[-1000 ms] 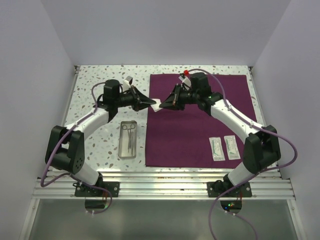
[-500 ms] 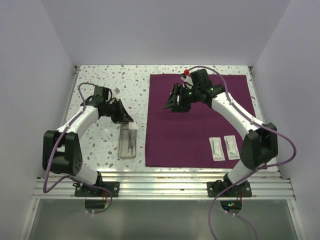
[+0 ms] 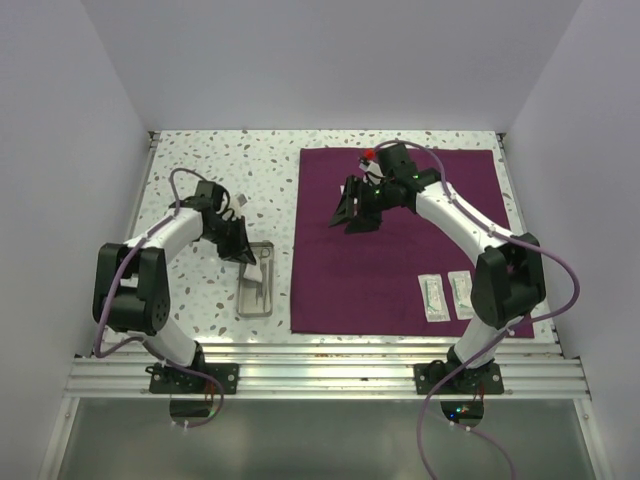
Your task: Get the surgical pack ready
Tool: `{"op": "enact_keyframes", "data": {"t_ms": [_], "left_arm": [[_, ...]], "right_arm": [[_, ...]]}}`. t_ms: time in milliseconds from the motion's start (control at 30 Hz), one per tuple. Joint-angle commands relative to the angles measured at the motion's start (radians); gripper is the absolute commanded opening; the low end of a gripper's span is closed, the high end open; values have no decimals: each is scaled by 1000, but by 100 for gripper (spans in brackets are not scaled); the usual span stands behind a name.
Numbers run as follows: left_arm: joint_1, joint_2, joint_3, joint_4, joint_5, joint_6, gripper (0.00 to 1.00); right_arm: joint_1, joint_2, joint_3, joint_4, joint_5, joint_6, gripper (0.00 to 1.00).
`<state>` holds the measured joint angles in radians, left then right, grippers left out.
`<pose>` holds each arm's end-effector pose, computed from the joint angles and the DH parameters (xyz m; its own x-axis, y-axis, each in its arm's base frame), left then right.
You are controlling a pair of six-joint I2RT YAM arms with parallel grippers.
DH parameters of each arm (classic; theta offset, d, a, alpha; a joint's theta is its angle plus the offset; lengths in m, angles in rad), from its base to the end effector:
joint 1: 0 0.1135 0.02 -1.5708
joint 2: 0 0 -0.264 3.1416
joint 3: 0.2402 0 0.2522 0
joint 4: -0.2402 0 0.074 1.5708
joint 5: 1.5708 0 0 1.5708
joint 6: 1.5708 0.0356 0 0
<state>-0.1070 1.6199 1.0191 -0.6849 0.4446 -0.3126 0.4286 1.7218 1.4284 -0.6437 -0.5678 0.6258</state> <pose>0.2954 -0.0471 0.1863 -0.9745 -0.1745 -0.1407 -0.0872 0.8733 -0.4792 0.3314 0.1725 0.2773 -0.9689 0.1002 -0.2261 -0.0894 0.7104 0.6981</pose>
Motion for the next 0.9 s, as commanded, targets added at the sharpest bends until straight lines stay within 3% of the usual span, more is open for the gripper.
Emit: {"op": "enact_keyframes", "data": {"t_ms": [0, 533, 667, 700, 800, 867], "left_arm": [[0, 18, 48, 33, 51, 46, 0], [0, 207, 171, 70, 100, 33, 1], [0, 219, 203, 42, 42, 46, 24], [0, 218, 211, 27, 17, 49, 35], [0, 193, 214, -2, -24, 44, 51], [-2, 160, 210, -18, -33, 37, 55]], "right_arm": [[-7, 2, 24, -13, -12, -17, 58], [-13, 50, 17, -2, -15, -37, 58], [-13, 81, 20, 10, 3, -52, 58], [-13, 96, 20, 16, 3, -54, 58], [-17, 125, 49, 32, 42, -69, 58], [-22, 156, 91, 26, 94, -77, 58]]}}
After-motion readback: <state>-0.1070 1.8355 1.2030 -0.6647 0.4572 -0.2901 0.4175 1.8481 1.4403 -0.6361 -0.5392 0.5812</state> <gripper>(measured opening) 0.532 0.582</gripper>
